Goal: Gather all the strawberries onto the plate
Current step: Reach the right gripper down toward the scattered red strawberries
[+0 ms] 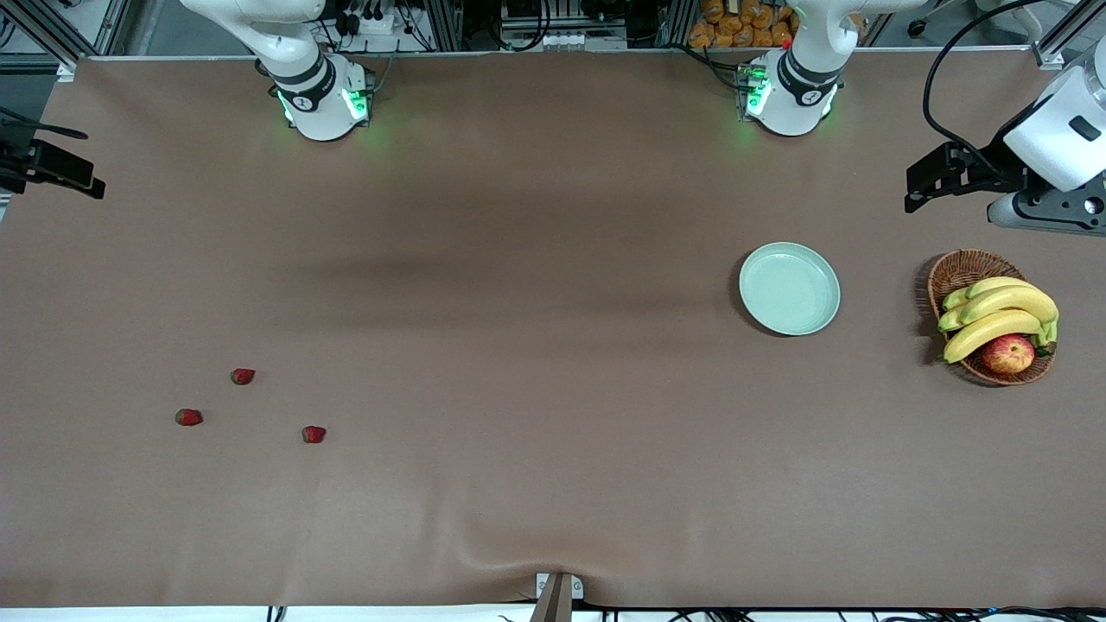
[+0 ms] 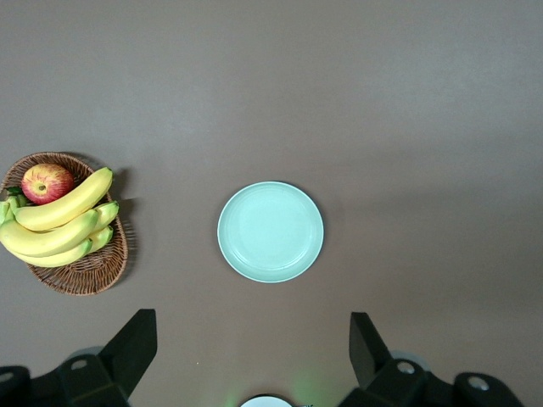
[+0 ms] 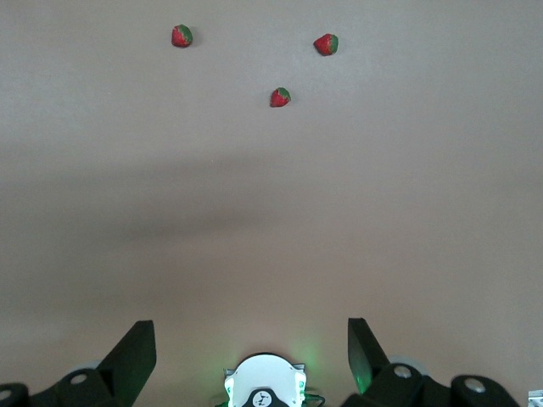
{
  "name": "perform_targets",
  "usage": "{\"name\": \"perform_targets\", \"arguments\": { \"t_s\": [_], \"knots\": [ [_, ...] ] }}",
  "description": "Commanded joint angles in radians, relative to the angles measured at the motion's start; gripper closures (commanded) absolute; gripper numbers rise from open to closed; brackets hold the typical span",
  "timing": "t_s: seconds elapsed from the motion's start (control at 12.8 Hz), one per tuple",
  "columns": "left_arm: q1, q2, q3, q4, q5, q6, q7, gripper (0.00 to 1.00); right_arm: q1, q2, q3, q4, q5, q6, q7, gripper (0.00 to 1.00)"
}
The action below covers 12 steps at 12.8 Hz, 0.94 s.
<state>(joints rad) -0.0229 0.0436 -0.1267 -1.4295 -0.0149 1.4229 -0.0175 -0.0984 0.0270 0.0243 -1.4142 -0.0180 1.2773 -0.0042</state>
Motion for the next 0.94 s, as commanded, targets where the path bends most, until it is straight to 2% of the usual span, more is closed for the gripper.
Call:
{"name": "perform_targets", "arguments": {
  "t_s": [0.0,0.47,0.63,0.86],
  "knots": [
    [0.005,-0.021,-0.004,-0.011,0.018,0.001,0.048,0.0,0.003,-0.028,0.003,-0.014,0.003,-0.001,0.021,0.0],
    [0.0,-0.008,-0.008,-0.006,0.013,0.005,0.033,0.0,0.002,-0.009,0.0,-0.023,0.003,0.022,0.018,0.0],
    [0.005,-0.011,-0.004,-0.012,0.003,0.007,0.015,0.0,-0.001,0.051,0.0,-0.031,0.003,0.106,0.01,0.0],
    [0.003,-0.008,-0.004,-0.011,-0.007,0.008,0.002,0.0,-0.012,0.189,0.0,-0.04,0.003,0.279,0.006,0.0]
  ]
}}
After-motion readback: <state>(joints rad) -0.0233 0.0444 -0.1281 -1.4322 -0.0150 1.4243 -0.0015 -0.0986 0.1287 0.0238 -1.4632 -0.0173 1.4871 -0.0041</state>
